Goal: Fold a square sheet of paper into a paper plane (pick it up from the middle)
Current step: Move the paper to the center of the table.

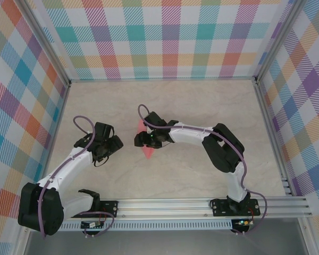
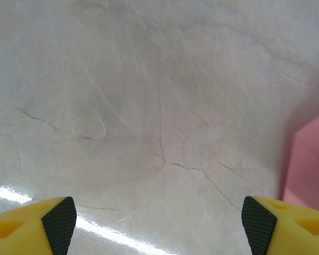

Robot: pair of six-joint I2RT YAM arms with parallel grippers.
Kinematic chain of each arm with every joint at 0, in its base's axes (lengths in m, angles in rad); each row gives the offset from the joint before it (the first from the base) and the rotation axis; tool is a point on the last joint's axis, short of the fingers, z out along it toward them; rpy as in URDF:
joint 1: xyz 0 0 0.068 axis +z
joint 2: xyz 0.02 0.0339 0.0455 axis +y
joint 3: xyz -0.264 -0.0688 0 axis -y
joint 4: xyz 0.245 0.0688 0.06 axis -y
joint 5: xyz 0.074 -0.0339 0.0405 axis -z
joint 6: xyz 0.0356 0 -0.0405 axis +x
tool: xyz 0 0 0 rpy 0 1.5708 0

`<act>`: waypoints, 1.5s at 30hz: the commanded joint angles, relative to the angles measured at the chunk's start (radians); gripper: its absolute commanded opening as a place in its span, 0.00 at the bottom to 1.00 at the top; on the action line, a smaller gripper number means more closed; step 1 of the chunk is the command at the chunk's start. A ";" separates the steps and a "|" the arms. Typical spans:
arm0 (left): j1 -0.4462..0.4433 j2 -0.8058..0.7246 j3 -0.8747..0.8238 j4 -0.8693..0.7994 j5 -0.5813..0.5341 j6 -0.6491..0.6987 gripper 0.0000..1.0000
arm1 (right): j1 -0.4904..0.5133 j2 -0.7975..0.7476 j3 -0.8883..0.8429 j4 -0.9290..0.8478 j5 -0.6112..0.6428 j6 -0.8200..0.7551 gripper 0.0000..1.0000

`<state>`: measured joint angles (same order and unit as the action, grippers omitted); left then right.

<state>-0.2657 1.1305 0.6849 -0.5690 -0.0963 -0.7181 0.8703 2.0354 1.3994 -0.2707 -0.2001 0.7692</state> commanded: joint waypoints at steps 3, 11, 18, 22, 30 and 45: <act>0.016 0.012 -0.009 0.019 0.026 -0.006 0.84 | -0.007 0.036 0.034 -0.075 0.040 -0.030 0.62; 0.015 0.022 -0.008 0.036 0.057 0.000 0.84 | -0.016 0.064 0.043 -0.126 0.045 -0.069 0.62; 0.016 0.043 -0.023 0.124 0.214 0.019 0.84 | -0.052 -0.004 -0.078 -0.099 -0.028 -0.189 0.62; 0.016 0.071 -0.042 0.217 0.353 0.005 0.83 | -0.110 -0.080 -0.214 -0.011 -0.144 -0.271 0.62; 0.000 0.148 -0.095 0.509 0.590 -0.079 0.78 | -0.237 -0.167 -0.396 0.161 -0.388 -0.292 0.60; -0.110 0.319 -0.013 0.570 0.504 -0.131 0.64 | -0.285 -0.301 -0.345 0.042 -0.228 -0.147 0.58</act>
<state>-0.3634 1.4483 0.6346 0.0055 0.4538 -0.8417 0.5674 1.7844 0.9916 -0.1425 -0.5560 0.5743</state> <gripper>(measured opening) 0.637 0.581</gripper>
